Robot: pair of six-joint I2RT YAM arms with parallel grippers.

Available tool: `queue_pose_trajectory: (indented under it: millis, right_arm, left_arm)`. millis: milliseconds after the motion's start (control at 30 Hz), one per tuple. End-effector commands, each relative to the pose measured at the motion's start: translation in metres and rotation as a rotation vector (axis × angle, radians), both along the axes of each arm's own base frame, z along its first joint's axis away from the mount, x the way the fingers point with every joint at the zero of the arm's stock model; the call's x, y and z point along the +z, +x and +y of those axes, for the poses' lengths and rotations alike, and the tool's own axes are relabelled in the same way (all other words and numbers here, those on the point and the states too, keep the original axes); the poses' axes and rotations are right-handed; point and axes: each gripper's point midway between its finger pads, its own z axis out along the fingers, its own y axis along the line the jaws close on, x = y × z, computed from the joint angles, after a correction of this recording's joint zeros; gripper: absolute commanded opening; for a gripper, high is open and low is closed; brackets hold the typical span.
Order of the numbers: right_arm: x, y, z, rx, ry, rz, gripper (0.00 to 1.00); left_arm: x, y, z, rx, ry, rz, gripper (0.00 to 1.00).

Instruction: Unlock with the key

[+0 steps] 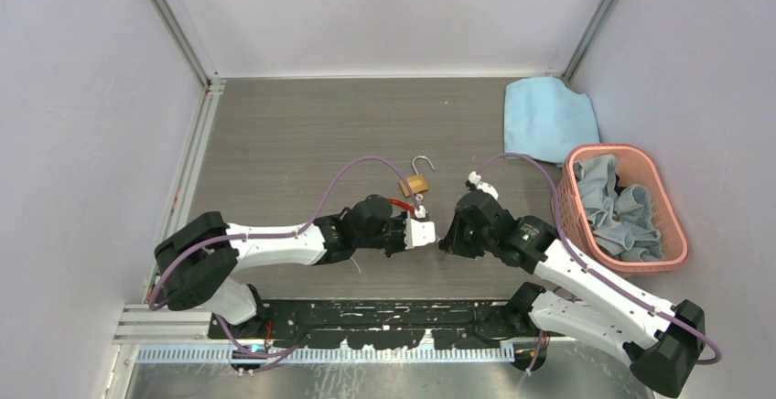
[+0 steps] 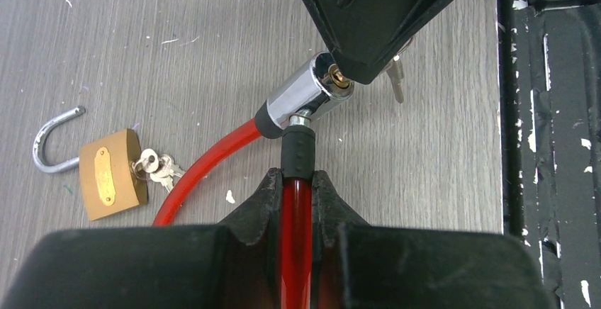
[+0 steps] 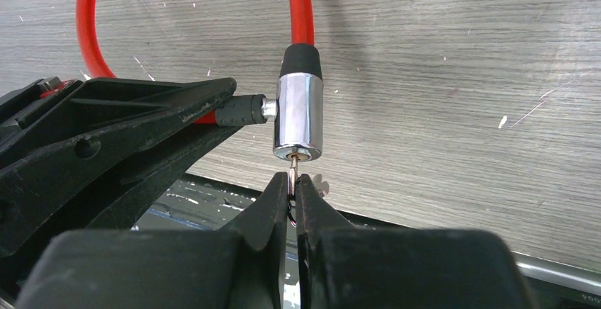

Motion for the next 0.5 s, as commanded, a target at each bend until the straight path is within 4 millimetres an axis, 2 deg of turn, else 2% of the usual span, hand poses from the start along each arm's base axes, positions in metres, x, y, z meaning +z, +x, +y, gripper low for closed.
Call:
queue_pose_trajectory:
  millis: [0,267,467]
  right_arm:
    - [0.017,0.012,0.003,-0.015,0.019,-0.063,0.01]
    - [0.015,0.013,0.002,-0.015,0.011,-0.065,0.01]
    - [0.016,0.014,0.005,-0.008,0.019,-0.061,0.01]
  left_arm:
    - [0.013,0.002,0.007,0.04,-0.037,-0.008,0.0]
    - [0.015,0.003,0.022,0.072,-0.03,-0.038,0.0]
    - [0.016,0.001,0.026,0.073,-0.032,-0.038,0.0]
